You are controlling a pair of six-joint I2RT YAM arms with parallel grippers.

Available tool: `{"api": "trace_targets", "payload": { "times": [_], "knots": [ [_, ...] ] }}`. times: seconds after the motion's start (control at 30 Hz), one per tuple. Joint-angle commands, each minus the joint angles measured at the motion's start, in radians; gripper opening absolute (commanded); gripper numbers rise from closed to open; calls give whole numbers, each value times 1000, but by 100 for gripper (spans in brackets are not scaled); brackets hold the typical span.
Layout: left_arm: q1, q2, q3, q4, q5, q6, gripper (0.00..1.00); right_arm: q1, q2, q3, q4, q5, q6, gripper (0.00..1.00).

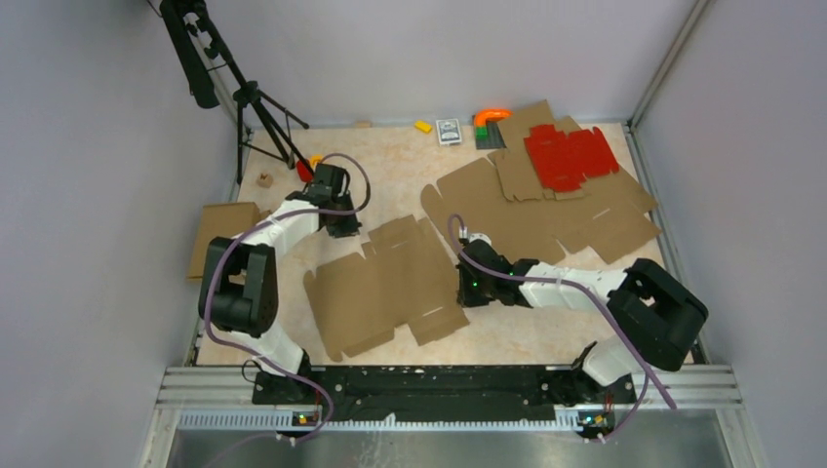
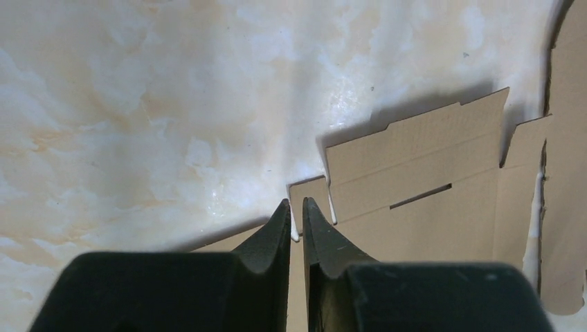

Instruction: Fold the paper box

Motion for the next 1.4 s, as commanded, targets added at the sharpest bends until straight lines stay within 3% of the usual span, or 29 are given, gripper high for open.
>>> {"api": "trace_targets", "payload": {
  "times": [0.0, 0.13, 0.23, 0.53, 0.87, 1.37],
  "knots": [
    [10, 36, 46, 20, 16, 14, 12, -8, 37, 41, 19, 3, -17, 0],
    [11, 58, 57, 26, 58, 29, 12, -8, -1, 52, 0, 21, -25, 0],
    [3, 47, 46, 57, 166, 43, 12, -10, -15, 87, -51, 63, -43, 0],
    [-188, -51, -38, 131, 251, 78, 8, -11, -17, 131, -98, 104, -71, 0],
    [-236, 134, 37, -14, 242, 108, 3, -17, 24, 172, -100, 122, -101, 0],
    [-258, 221, 94, -93, 220, 157, 1, -44, 106, 207, -73, 144, -148, 0]
  ]
}}
